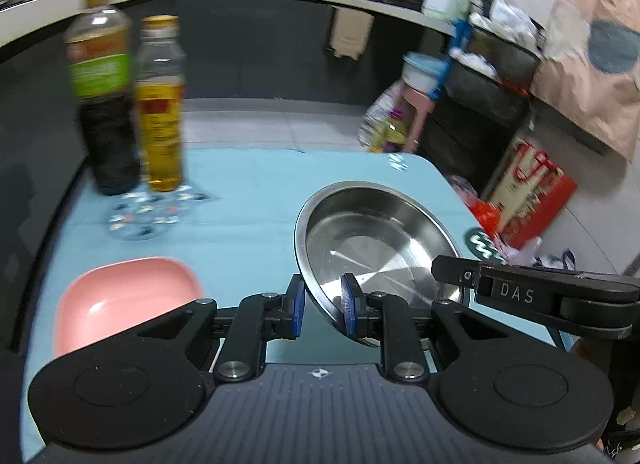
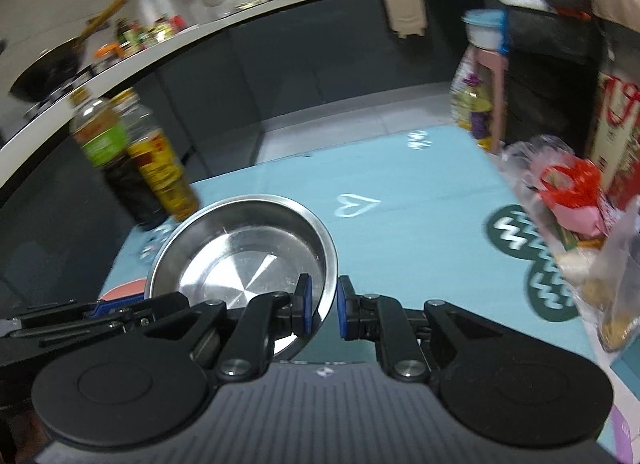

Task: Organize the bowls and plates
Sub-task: 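Carry the steel bowl onto the pink dish and open both grippers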

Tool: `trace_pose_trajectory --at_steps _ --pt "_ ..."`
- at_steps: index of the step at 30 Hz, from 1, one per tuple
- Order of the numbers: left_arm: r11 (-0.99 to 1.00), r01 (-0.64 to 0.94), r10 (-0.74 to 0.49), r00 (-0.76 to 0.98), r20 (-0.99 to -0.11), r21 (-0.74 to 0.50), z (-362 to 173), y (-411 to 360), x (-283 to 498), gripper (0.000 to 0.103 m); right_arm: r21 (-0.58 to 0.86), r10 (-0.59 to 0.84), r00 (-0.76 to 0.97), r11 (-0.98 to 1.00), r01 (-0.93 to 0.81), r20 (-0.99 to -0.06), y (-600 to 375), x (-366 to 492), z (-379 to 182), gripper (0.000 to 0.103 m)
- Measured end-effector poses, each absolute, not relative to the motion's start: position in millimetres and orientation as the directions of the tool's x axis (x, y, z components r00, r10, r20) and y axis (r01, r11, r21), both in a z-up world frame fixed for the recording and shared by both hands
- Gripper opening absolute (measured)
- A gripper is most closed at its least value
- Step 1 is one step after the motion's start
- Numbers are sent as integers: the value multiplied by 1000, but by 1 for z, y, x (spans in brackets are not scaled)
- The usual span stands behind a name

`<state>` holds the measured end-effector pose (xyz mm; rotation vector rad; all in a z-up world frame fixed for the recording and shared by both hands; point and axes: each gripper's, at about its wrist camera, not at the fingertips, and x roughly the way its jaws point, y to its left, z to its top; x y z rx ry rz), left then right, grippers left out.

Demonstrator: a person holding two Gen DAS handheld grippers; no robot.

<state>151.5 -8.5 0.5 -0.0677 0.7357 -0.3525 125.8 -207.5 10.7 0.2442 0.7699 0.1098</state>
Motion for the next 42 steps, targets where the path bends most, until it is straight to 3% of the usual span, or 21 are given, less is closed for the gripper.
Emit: trace_pose_trajectory --at_steps 17,31,42 --pt "975 65 -191 735 -651 -212 -7 115 140 18 205 315 621 948 -245 -718 -79 150 11 4" --pt "968 18 -192 700 -688 -252 -37 144 145 18 156 294 562 947 -280 -773 -45 159 -10 4" --pt "978 -30 -127 702 -701 -208 -39 157 146 19 97 256 583 952 -290 -771 -36 157 -17 5"
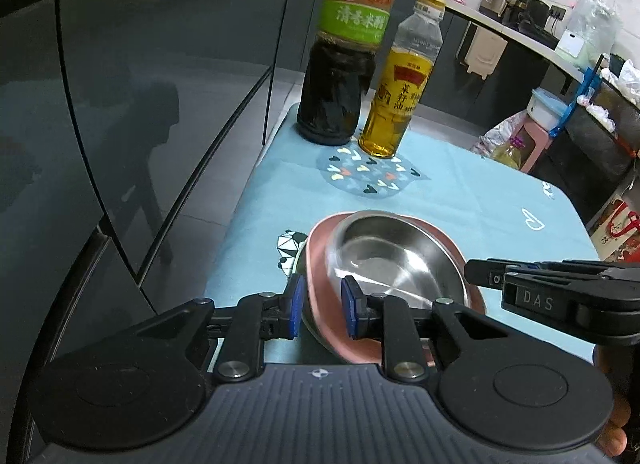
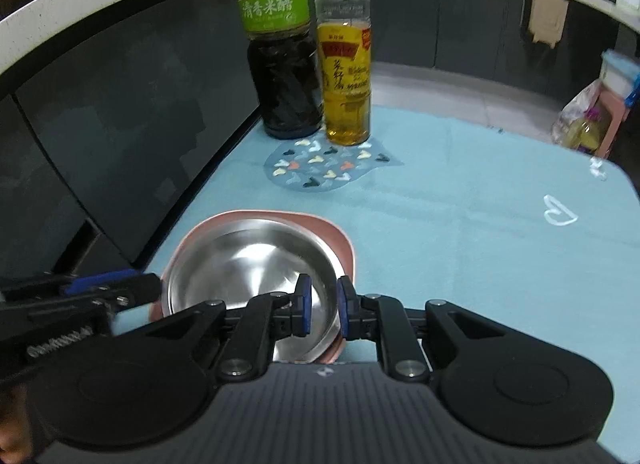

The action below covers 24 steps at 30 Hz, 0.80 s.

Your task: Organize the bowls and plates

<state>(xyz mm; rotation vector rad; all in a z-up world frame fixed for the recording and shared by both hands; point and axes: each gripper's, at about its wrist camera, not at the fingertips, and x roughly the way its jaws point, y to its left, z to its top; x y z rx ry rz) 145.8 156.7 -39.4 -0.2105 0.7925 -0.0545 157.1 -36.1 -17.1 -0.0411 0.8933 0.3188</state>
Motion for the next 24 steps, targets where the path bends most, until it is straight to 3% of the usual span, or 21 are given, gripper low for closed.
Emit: trace_pose_trajectory --at_steps 7,12,20,24 --pt "975 -33 -132 705 -697 -218 -39 159 143 21 121 259 574 956 -268 -777 -46 158 -15 7" --pt "971 -42 -138 708 -693 -237 -40 161 142 30 145 266 570 957 -249 -777 -54 159 -15 23" --pt "968 -61 -131 708 -693 -245 -44 164 140 37 165 281 558 954 -250 -781 -60 159 -16 37" --pt "963 -69 -139 700 -701 -259 -48 166 140 38 186 289 545 954 -237 -787 -64 160 -19 38"
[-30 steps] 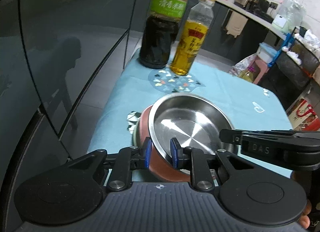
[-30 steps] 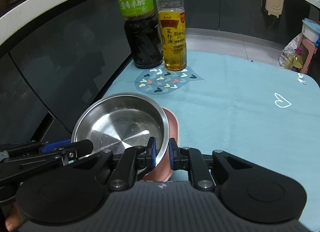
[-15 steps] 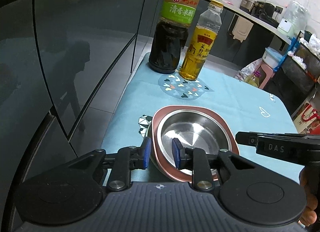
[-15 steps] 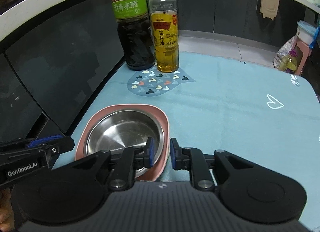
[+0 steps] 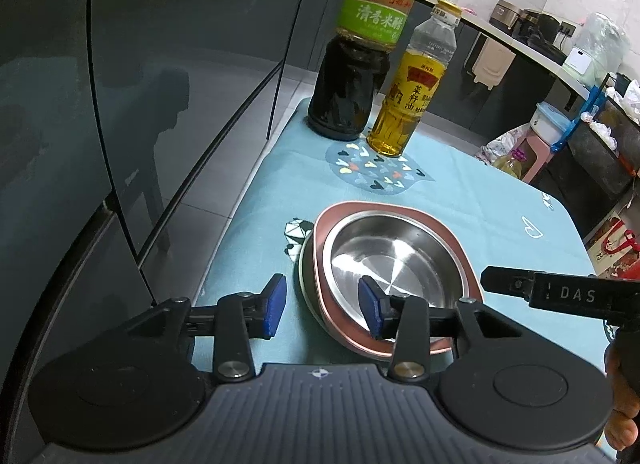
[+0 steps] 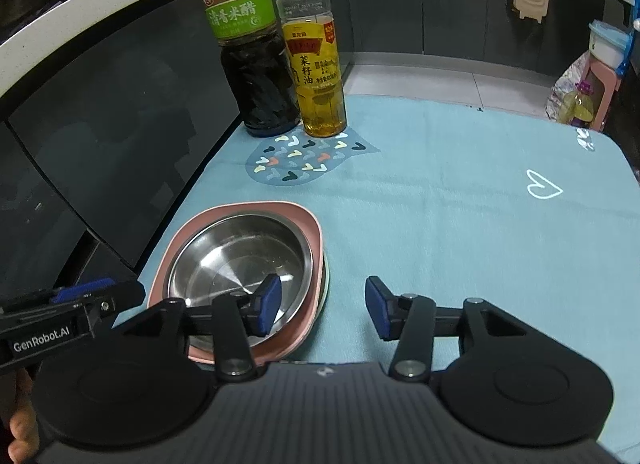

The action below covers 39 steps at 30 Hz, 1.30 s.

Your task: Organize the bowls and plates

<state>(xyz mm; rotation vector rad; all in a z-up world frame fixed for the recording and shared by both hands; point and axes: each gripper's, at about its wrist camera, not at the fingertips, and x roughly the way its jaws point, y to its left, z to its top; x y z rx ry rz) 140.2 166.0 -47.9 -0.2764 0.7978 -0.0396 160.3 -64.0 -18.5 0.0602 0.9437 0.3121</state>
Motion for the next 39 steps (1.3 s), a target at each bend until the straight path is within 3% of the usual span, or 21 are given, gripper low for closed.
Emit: trace_pose_trajectory --at_steps 35,37,38,39 --pt "948 -72 -198 626 -754 -309 -91 162 185 40 259 341 360 931 -257 -868 -52 212 -65 39" --pt "951 -66 -194 632 -750 -301 -91 159 184 40 253 345 366 927 -278 -864 -49 212 -65 36" --pt "954 -69 -183 636 -749 -292 -91 158 183 38 261 360 364 919 -295 -859 -48 212 -65 25" --pt "958 -68 -171 639 -750 -277 -91 157 182 35 252 354 366 920 -299 -861 -46 211 -64 25"
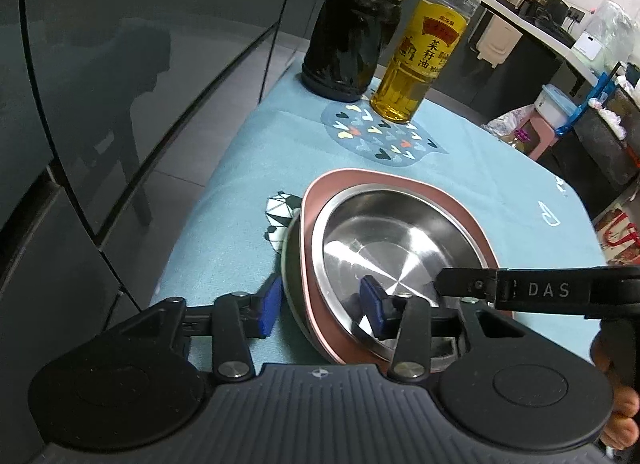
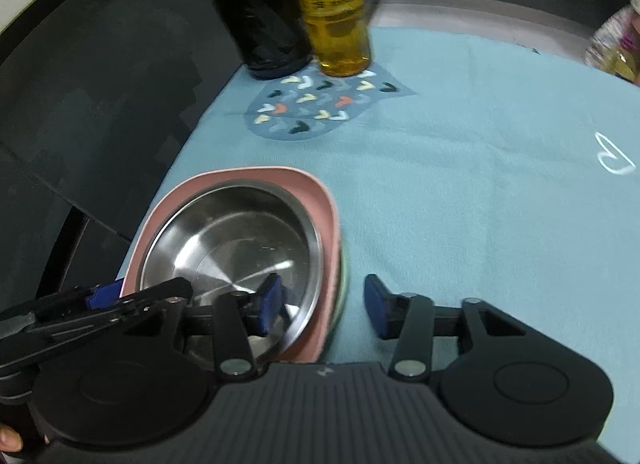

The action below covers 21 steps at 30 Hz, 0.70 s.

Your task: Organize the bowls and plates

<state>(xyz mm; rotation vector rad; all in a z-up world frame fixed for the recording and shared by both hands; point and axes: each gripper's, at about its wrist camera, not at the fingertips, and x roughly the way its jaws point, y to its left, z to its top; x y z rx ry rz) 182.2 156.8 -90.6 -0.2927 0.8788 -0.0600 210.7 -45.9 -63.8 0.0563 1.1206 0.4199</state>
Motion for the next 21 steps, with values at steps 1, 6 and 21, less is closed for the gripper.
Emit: trace_pose_trajectory --at_steps 1,6,21 --pt "963 -64 -163 640 -751 -263 -90 156 182 34 241 344 371 924 -298 -862 -44 210 -63 24" --pt "959 -70 -168 642 -748 -275 -85 159 179 33 214 320 393 933 -289 -862 -43 206 -62 21" --pt "965 -36 -161 703 -693 -261 -43 148 152 33 242 351 482 930 -276 -803 -54 177 -18 21"
